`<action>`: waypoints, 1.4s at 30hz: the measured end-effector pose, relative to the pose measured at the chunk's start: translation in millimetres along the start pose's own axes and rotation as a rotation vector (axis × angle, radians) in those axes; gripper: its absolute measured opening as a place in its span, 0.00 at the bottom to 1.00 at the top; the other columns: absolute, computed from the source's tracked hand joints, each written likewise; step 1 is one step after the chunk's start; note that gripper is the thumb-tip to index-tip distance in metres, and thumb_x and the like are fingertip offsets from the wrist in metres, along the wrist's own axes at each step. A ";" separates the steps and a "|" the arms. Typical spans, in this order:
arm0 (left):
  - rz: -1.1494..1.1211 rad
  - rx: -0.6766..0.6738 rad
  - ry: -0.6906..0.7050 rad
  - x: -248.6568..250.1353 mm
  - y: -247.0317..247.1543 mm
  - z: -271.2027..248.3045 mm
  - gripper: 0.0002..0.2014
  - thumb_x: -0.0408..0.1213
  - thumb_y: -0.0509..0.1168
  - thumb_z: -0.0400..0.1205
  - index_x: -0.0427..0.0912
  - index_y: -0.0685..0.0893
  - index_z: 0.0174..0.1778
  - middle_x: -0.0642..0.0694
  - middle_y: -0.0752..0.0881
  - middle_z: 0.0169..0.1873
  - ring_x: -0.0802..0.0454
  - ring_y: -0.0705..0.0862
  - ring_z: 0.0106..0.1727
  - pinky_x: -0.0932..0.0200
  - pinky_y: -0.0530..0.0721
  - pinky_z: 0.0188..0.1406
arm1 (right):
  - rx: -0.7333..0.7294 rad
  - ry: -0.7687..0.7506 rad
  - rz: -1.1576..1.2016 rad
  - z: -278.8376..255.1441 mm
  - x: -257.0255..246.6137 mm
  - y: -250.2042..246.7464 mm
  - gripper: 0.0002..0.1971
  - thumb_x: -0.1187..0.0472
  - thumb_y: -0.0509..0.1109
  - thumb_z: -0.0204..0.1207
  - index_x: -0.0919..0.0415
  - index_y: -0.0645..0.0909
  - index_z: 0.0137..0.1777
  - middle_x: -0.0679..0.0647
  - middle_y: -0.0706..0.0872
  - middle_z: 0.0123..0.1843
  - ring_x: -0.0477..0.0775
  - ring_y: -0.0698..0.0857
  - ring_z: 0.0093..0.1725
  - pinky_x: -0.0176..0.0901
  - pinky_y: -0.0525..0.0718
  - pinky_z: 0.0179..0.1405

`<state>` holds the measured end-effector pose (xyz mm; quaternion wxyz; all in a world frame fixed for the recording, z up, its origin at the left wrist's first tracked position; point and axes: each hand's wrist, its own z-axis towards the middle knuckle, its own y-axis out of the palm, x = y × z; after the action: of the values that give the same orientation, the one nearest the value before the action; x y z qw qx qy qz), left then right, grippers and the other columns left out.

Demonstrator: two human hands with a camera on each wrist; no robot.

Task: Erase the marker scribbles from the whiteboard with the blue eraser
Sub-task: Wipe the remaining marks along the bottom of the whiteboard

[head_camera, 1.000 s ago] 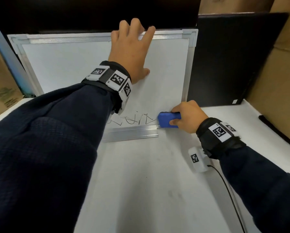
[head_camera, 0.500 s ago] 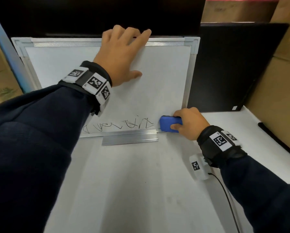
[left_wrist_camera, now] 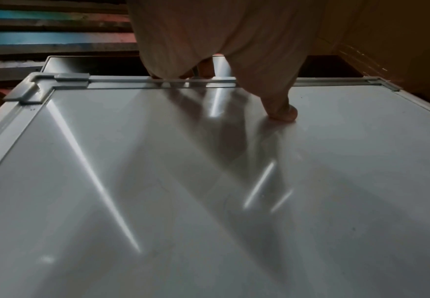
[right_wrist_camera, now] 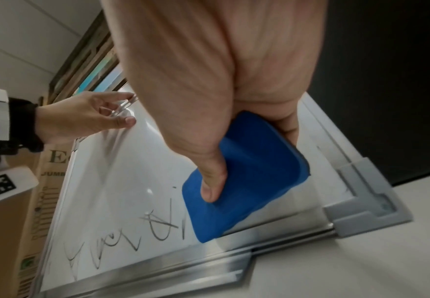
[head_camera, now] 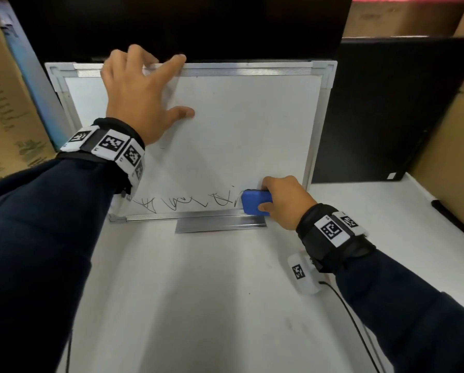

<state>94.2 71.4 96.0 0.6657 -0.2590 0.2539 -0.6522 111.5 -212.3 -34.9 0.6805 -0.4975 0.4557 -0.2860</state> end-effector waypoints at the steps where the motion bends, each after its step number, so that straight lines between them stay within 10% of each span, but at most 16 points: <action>1: 0.000 0.002 0.001 -1.0 0.1 0.1 0.40 0.70 0.70 0.72 0.61 0.70 0.80 0.38 0.74 0.66 0.32 0.72 0.66 0.35 0.67 0.70 | 0.003 0.005 0.001 -0.6 -0.1 -0.9 0.10 0.59 0.72 0.78 0.62 0.77 0.53 0.59 0.82 0.47 0.61 0.84 0.43 0.55 0.87 0.45; 42: -0.009 -0.008 -0.028 -0.3 3.7 1.8 0.39 0.71 0.68 0.73 0.64 0.68 0.79 0.39 0.73 0.67 0.34 0.70 0.70 0.36 0.65 0.74 | 0.047 0.001 0.062 10.3 -45.0 7.5 0.12 0.59 0.73 0.79 0.64 0.77 0.58 0.60 0.82 0.50 0.61 0.83 0.46 0.53 0.86 0.47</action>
<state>98.2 71.8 94.9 0.6653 -0.2720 0.2461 -0.6502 101.4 -167.5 -25.9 0.7002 -0.4669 0.4645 -0.2757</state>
